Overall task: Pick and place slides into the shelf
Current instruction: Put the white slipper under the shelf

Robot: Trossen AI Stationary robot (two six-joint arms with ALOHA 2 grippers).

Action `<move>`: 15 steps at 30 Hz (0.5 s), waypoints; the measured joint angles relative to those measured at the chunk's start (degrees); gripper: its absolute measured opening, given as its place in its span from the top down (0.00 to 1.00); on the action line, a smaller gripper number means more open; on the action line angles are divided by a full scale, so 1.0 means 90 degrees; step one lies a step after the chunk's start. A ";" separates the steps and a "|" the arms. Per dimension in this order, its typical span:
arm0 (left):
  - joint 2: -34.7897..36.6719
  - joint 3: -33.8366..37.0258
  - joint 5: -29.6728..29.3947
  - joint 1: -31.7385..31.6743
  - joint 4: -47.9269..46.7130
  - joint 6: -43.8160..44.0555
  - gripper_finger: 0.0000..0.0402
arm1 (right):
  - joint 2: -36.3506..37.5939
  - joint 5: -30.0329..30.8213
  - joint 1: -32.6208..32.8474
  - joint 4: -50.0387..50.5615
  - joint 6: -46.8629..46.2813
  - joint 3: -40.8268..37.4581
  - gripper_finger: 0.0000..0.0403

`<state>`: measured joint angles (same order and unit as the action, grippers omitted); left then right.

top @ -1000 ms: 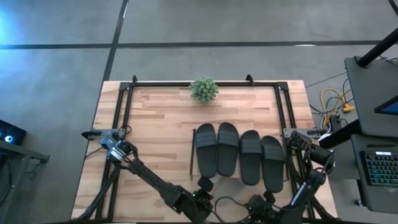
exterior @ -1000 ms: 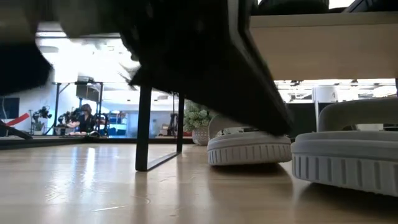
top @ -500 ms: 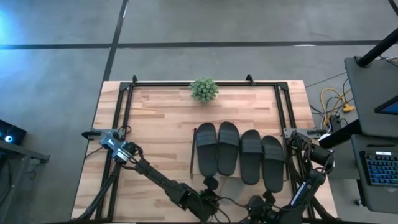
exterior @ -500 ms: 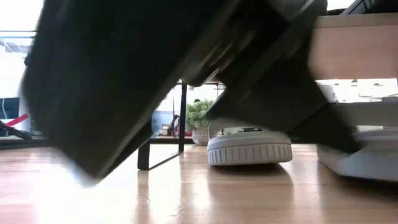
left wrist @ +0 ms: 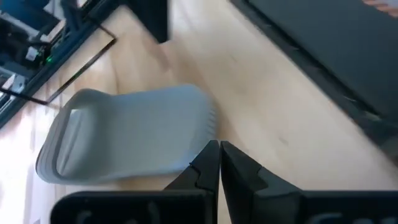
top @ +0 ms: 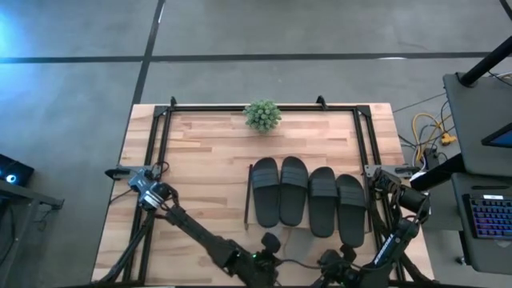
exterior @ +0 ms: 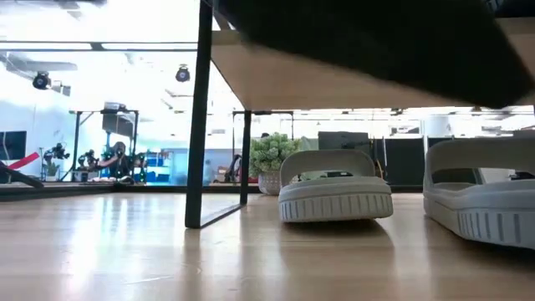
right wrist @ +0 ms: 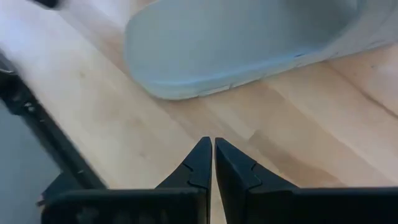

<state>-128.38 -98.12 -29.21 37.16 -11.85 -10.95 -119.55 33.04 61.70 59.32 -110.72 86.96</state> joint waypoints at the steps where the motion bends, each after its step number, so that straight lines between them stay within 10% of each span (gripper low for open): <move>1: 0.0043 -0.0011 -0.0008 0.0066 -0.0168 0.0001 1.00 | 0.0000 -0.0003 -0.0020 -0.0007 0.0027 -0.0055 0.97; 15: 0.0190 0.0073 -0.0198 0.0759 -0.0978 0.0355 1.00 | 0.0000 0.0084 -0.0676 -0.0024 0.0951 -0.0989 0.97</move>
<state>-126.67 -97.47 -30.99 43.99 -20.64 -7.75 -119.55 33.80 55.61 59.11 -102.16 78.06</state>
